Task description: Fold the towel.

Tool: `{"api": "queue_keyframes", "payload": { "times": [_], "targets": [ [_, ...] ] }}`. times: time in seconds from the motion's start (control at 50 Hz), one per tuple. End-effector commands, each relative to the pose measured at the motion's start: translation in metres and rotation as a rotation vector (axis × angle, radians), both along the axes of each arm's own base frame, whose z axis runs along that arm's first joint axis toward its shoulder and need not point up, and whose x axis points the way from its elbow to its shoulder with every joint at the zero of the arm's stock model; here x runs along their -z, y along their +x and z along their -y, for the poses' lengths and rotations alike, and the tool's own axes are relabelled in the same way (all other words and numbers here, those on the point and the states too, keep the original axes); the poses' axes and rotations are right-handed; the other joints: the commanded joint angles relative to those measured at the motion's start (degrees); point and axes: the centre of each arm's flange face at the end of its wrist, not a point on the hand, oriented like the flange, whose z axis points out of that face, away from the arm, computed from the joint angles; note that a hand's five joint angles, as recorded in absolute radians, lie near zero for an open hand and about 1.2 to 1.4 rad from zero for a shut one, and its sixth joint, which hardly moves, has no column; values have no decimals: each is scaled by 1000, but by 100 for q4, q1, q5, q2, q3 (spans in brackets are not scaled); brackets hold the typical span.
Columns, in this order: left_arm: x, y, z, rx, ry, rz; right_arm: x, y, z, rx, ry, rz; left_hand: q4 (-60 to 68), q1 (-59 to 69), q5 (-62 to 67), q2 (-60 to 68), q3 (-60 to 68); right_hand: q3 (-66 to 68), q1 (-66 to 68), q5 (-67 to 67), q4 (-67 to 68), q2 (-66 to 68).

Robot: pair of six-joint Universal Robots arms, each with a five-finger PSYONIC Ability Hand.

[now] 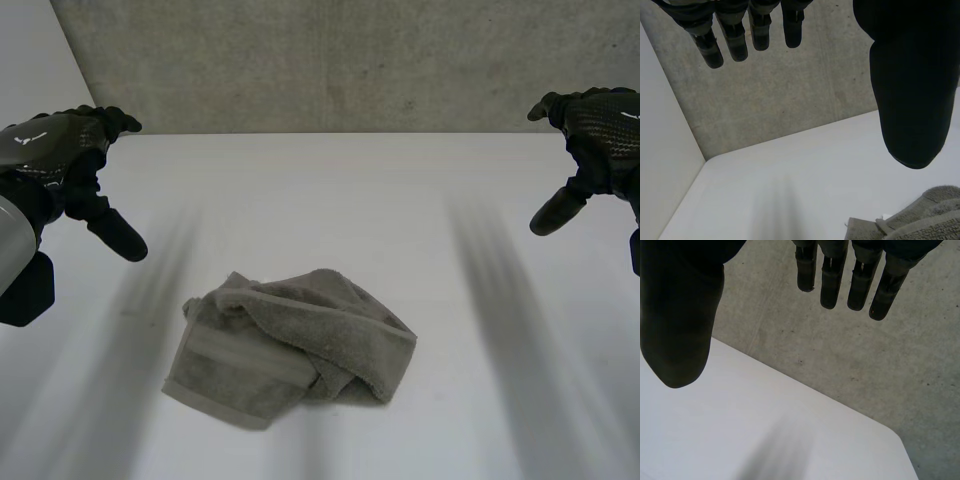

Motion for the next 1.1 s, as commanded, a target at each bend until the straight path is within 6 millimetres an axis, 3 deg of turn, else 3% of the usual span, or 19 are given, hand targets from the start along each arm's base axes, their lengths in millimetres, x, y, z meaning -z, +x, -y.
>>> {"api": "queue_keyframes", "payload": {
  "times": [0.02, 0.16, 0.2, 0.3, 0.32, 0.36, 0.42, 0.58, 0.62, 0.66, 0.72, 0.82, 0.96, 1.0, 1.08, 1.1],
  "targets": [
    [0, 1, 2, -5, 1, 0, -1, 1, 1, -6, -6, -8, 116, 68, -98, 117, 110, -433, -351, -374, -526, -1529],
    [7, 0, 4, -7, 20, 7, 1, 6, 4, -52, -11, -61, 217, 169, 3, 218, 211, -433, -351, -374, -526, -1529],
    [19, 1, 7, -13, 58, 25, 7, 10, 8, -86, 4, -91, 183, 136, -31, 184, 178, -433, -351, -374, -526, -1529],
    [49, 4, 24, -8, 133, 41, 46, 32, 12, -259, 171, -213, 217, 169, 3, 218, 211, -433, -351, -374, -526, -1529],
    [49, 4, 24, -8, 133, 41, 46, 32, 12, -260, 172, -214, 217, 169, 3, 218, 211, -433, -351, -374, -526, -1529],
    [68, 8, 33, 15, 190, 36, 67, 46, 7, -342, 289, -228, 234, 186, 20, 235, 228, -433, -351, -374, -526, -1529],
    [86, 10, 40, 48, 250, 23, 77, 53, 3, -377, 340, -228, 250, 203, 36, 251, 245, -433, -351, -374, -526, -1529],
    [126, 9, 43, 87, 372, 27, 125, 80, -1, -436, 496, -94, 384, 337, 170, 385, 379, -433, -351, -374, -526, -1529],
    [126, 9, 43, 87, 372, 27, 131, 85, -1, -440, 499, -66, 385, 337, 171, 386, 379, -433, -351, -374, -526, -1529],
    [147, 9, 44, 78, 424, 28, 136, 88, 0, -438, 500, -39, 803, 755, 589, 804, 797, -359, -277, -301, -452, -1455],
    [160, 11, 42, 69, 456, 31, 146, 92, 4, -427, 515, -1, 1626, 1578, 1412, 1627, 1620, 111, 193, 170, 18, -985],
    [174, 12, 39, 66, 479, 36, 159, 99, 0, -436, 549, 16, 1832, 1784, 1618, 1833, 1826, 701, 783, 760, 608, -395],
    [180, 12, 39, 63, 462, 31, 174, 103, -4, -444, 578, 4, 1848, 1801, 1634, 1849, 1843, 1375, 1457, 1434, 1282, 279],
    [180, 11, 40, 63, 453, 30, 180, 106, -7, -454, 578, 1, 1899, 1851, 1685, 1900, 1893, 2095, 2177, 2153, 2001, 999],
    [184, 10, 42, 66, 442, 26, 184, 109, -8, -458, 567, -3, 3624, 3576, 3410, 3625, 3619, 3108, 3190, 3166, 3015, 2012],
    [185, 9, 43, 72, 428, 25, 183, 109, -6, -456, 557, -1, 4447, 4400, 4233, 4448, 4442, 4274, 4356, 4332, 4180, 3178]
  ]
}}
